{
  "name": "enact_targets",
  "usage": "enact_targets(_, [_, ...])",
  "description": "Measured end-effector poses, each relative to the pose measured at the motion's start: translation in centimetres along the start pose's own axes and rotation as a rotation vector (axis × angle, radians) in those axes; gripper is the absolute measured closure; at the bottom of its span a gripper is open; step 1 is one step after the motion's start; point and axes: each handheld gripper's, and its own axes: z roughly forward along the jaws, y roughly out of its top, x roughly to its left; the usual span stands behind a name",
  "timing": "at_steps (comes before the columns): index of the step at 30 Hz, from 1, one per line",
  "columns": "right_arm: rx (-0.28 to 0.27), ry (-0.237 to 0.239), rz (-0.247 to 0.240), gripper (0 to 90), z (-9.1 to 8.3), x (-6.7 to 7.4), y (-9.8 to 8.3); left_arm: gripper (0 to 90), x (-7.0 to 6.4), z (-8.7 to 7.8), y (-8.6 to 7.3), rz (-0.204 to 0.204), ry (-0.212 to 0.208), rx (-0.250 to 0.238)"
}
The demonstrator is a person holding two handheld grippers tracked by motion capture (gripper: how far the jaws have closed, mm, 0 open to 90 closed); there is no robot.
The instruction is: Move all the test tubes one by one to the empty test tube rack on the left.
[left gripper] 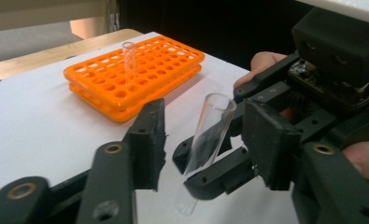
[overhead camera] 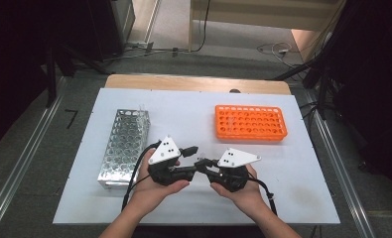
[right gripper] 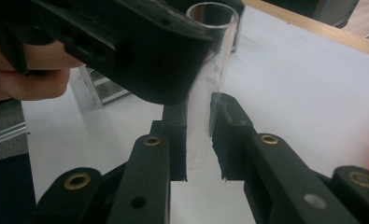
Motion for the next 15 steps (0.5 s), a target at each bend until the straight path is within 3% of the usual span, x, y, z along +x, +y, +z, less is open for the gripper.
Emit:
enact_targets(11, [0.004, 0.018, -0.003, 73.7, 0.32, 0.45, 0.05, 71.1, -0.24, 0.12, -0.06, 0.029, -0.002, 0.003])
enact_targets(15, [0.008, 0.018, -0.003, 73.7, 0.3, 0.39, 0.04, 72.8, -0.18, 0.11, -0.09, 0.038, 0.002, 0.005])
